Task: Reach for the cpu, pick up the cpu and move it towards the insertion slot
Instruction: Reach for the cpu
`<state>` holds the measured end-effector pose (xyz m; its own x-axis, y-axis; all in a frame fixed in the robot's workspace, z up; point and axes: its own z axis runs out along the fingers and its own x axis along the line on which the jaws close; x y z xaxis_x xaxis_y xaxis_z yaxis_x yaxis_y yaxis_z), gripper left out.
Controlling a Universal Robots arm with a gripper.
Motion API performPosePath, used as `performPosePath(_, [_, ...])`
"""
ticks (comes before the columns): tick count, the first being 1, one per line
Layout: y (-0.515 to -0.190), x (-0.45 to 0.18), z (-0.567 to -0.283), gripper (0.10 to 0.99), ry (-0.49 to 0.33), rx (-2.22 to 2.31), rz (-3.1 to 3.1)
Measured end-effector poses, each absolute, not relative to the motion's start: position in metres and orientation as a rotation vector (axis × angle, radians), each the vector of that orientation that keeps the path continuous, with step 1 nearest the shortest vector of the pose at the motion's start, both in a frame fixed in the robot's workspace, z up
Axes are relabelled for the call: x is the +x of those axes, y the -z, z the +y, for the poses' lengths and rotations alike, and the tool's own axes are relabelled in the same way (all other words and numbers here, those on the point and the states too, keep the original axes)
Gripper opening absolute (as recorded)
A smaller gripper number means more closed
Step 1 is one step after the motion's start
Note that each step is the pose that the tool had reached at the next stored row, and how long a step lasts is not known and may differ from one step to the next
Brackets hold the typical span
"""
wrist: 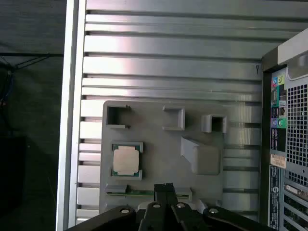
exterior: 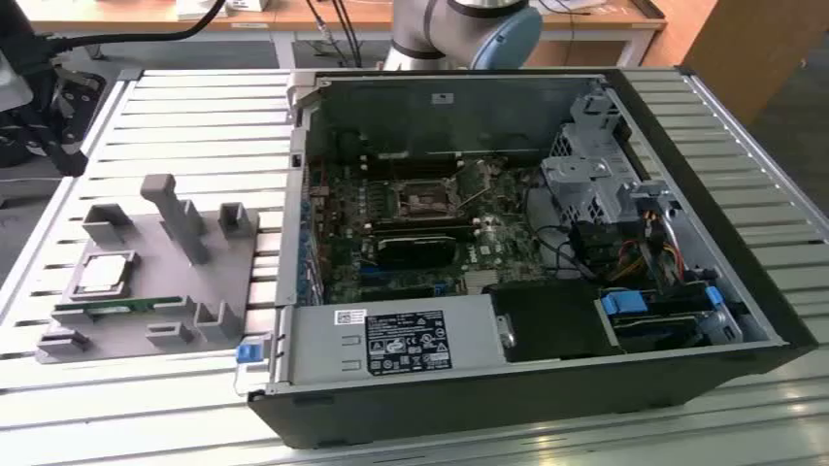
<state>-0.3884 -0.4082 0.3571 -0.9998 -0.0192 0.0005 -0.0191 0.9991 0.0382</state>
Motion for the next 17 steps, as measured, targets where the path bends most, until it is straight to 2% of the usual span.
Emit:
performPosePath(7, [-0.357,-0.391,-0.408,0.106,0.06,0.03,-3.14])
performPosePath(17, [-0.353,-0.428,-0.408,0.106,0.06,0.03,-3.14])
